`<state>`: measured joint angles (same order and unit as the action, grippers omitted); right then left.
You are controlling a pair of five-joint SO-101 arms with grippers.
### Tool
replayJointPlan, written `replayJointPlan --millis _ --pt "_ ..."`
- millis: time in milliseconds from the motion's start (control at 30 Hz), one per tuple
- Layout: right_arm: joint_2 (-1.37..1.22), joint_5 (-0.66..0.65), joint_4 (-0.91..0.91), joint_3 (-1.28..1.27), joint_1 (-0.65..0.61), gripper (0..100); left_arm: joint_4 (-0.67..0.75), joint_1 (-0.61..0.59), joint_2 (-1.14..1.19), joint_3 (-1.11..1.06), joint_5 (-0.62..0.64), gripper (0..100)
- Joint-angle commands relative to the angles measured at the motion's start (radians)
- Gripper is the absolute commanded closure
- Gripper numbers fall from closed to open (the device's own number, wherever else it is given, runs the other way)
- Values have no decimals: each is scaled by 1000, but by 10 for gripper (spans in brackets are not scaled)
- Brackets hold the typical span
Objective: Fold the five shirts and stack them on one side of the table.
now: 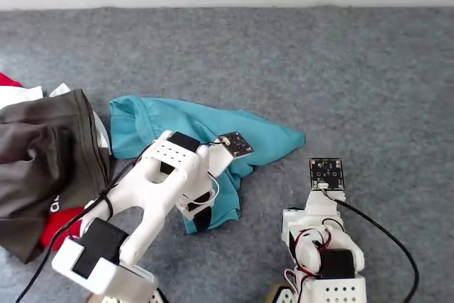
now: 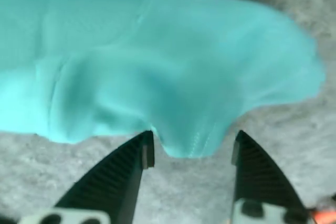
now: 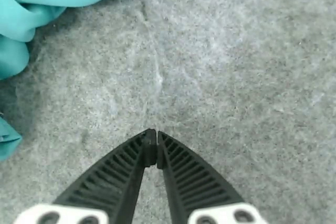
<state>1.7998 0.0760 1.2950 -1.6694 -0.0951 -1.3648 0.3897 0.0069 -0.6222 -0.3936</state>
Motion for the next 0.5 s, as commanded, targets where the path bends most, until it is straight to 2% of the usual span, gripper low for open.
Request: replayJointPlan --millis 0,200,467 --pt "4 -8 7 -14 -1 990 -66 2 -104 35 -3 758" --pt "4 -8 7 -14 -1 990 -92 2 -272 -24 -5 758" --pt "4 -8 7 -14 -1 990 84 26 -281 -177 -3 757"
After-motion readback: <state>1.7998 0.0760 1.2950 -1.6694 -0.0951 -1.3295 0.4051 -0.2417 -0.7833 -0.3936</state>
